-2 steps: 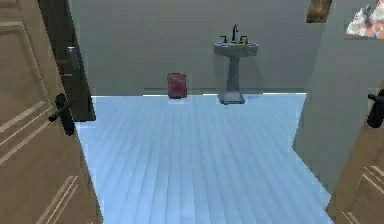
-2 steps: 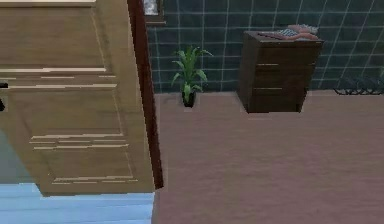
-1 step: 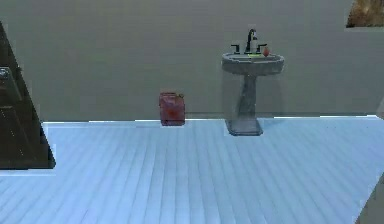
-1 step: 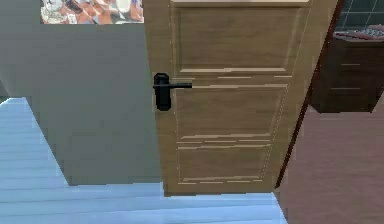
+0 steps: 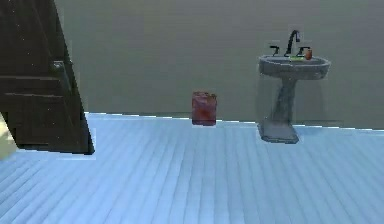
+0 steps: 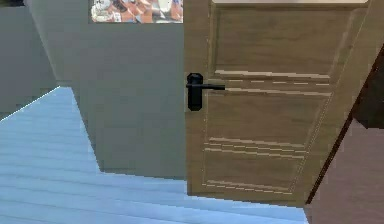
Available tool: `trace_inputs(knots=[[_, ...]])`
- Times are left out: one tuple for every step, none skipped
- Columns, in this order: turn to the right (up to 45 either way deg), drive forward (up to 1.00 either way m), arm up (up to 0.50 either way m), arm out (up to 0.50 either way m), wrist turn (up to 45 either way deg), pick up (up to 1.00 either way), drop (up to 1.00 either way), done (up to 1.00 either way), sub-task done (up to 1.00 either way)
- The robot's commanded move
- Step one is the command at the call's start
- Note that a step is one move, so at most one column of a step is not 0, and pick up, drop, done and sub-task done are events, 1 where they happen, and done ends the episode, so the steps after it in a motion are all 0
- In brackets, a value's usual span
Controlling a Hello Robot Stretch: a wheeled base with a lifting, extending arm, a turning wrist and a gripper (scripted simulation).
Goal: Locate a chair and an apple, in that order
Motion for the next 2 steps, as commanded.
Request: trace_inputs(knots=[[0.0,0.35,0.0,0.0,0.0,0.0,0.0,0.0,0.0],[-33.0,0.0,0.0,0.0,0.0,0.0,0.0,0.0,0.0]])
